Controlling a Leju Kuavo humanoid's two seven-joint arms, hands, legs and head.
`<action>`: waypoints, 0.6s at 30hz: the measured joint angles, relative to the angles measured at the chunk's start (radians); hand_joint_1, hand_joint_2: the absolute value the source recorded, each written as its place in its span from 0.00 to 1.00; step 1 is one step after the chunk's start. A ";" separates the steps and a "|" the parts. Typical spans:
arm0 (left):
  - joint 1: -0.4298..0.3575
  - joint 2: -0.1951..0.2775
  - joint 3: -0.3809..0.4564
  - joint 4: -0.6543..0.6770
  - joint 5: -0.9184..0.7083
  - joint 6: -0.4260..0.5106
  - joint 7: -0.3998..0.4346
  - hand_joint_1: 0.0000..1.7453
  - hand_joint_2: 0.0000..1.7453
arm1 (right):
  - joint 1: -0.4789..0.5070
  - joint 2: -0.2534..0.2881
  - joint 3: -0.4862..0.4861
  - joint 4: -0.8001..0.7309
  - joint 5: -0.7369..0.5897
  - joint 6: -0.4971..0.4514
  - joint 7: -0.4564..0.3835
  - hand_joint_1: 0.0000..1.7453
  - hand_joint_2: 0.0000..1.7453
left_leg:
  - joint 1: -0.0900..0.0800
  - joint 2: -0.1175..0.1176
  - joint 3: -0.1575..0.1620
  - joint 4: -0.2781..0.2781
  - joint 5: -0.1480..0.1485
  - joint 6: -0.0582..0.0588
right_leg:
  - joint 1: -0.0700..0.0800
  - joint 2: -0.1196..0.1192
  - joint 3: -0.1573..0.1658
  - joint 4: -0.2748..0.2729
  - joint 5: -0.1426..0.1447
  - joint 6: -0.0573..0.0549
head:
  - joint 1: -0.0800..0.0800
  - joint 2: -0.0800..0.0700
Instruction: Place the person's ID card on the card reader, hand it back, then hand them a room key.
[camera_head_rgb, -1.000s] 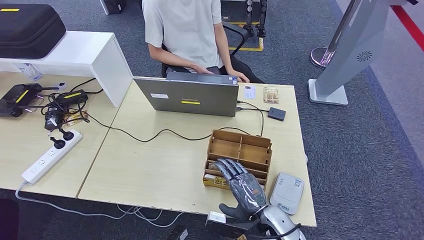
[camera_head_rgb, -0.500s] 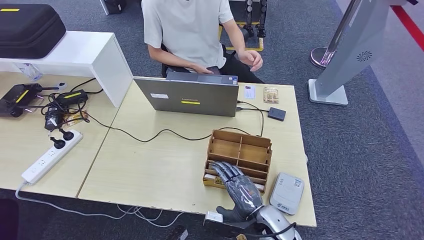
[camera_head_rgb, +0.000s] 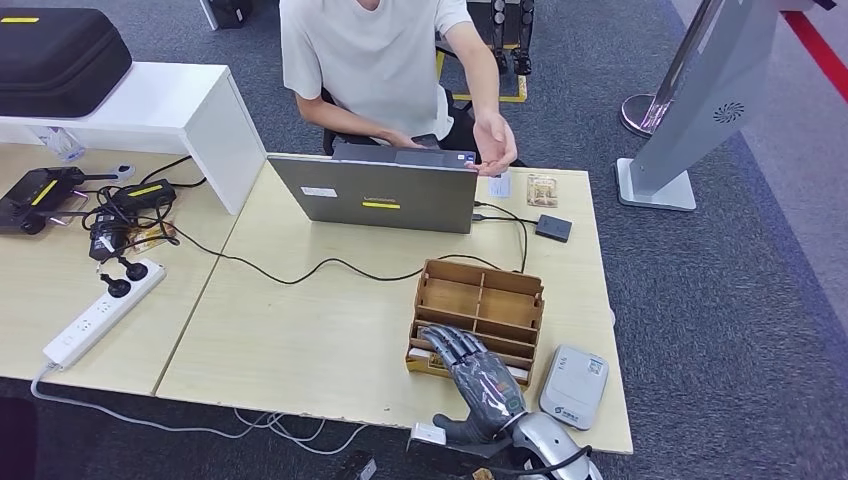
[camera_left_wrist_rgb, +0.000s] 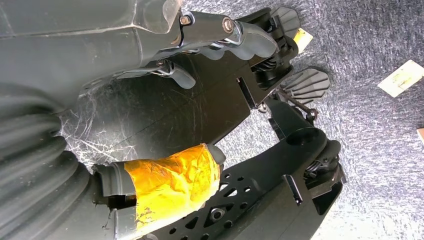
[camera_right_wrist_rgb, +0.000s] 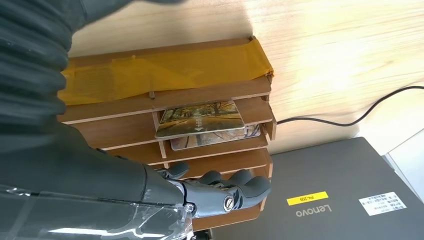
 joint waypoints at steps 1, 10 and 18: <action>0.000 0.000 0.000 0.000 0.002 0.000 0.000 0.00 1.00 | 0.000 0.000 0.000 0.000 -0.001 0.000 0.002 1.00 1.00 | 0.000 0.000 0.000 0.000 0.000 0.000 | 0.000 0.000 0.000 0.000 0.000 0.000 | 0.000 0.000; -0.001 0.000 -0.003 0.000 0.009 0.000 -0.001 0.00 1.00 | -0.004 0.000 0.000 -0.005 -0.017 0.000 0.002 1.00 1.00 | 0.000 0.000 0.001 0.000 0.000 0.000 | 0.000 0.000 0.000 0.000 0.000 0.000 | 0.000 0.000; -0.002 0.001 -0.005 0.000 0.020 0.001 -0.002 0.00 1.00 | -0.005 0.000 0.000 -0.015 -0.031 0.006 0.002 1.00 1.00 | 0.000 0.000 0.001 0.000 0.000 0.000 | 0.000 0.000 0.001 0.000 0.000 0.000 | 0.000 0.000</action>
